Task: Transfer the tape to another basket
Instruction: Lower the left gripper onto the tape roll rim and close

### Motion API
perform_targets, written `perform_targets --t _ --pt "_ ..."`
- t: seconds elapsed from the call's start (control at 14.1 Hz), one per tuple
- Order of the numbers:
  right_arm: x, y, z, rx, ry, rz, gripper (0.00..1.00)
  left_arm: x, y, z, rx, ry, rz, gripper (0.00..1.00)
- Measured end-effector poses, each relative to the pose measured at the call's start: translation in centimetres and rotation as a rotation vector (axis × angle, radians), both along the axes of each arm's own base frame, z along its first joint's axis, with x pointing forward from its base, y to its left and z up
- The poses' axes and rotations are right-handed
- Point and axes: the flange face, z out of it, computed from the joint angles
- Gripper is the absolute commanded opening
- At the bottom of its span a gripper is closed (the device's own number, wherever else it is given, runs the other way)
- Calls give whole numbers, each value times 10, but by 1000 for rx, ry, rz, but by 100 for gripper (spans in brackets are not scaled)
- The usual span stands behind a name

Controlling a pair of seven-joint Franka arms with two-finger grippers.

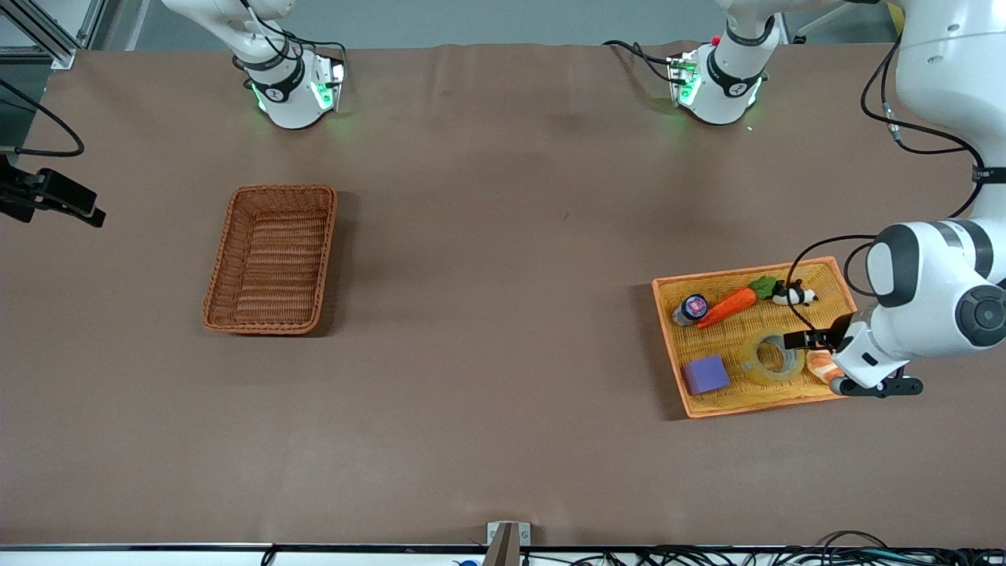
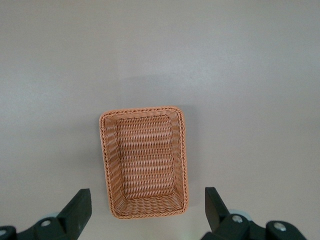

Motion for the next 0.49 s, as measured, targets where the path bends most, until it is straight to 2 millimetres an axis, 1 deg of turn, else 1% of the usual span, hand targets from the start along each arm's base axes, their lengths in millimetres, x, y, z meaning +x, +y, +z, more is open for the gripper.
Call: perform_targets --t 0.07,0.21,0.28,0.49 --pt "0 0 0 0 0 0 100 1 3 -11 -1 -2 4 100" --pt "0 0 0 0 0 0 100 3 3 -33 -3 -7 4 99" --pt "0 0 0 0 -1 0 100 3 3 -42 -4 -1 4 98" --pt "0 1 0 0 -1 2 100 3 3 -54 -5 -3 6 98"
